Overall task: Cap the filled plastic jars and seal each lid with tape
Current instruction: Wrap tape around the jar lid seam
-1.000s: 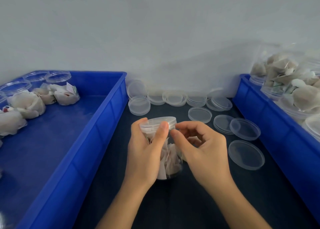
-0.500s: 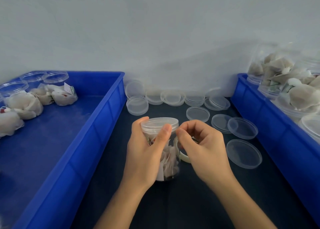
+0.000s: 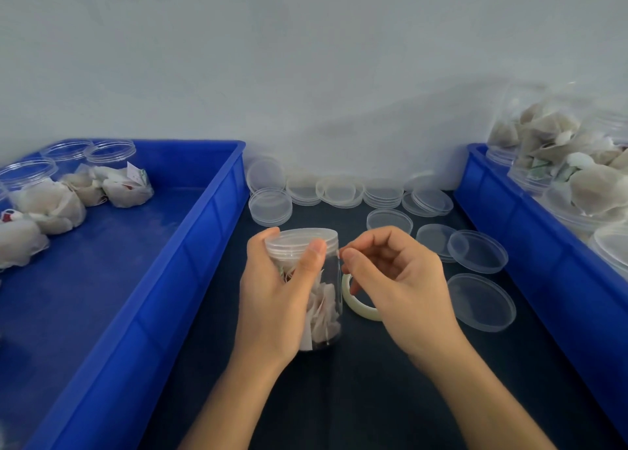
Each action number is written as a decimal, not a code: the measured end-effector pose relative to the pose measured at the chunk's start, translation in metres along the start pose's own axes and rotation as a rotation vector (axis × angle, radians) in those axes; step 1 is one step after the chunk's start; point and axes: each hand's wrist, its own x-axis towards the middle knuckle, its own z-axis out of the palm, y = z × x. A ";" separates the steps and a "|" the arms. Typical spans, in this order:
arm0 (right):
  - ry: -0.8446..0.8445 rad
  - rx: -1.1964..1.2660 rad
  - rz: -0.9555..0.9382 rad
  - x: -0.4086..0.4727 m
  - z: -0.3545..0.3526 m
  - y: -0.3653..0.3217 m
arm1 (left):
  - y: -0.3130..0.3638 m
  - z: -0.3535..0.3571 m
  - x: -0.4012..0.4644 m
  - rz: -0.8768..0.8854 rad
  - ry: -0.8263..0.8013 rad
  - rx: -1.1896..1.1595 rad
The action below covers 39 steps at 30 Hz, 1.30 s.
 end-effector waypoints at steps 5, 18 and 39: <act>0.004 -0.017 0.001 0.000 0.000 0.003 | 0.001 0.002 -0.002 -0.003 -0.013 -0.002; -0.073 0.065 0.027 0.001 -0.005 0.001 | 0.001 0.000 -0.002 0.012 -0.070 0.030; -0.030 -0.024 -0.102 0.001 -0.003 0.000 | 0.000 -0.001 -0.001 0.025 -0.067 0.030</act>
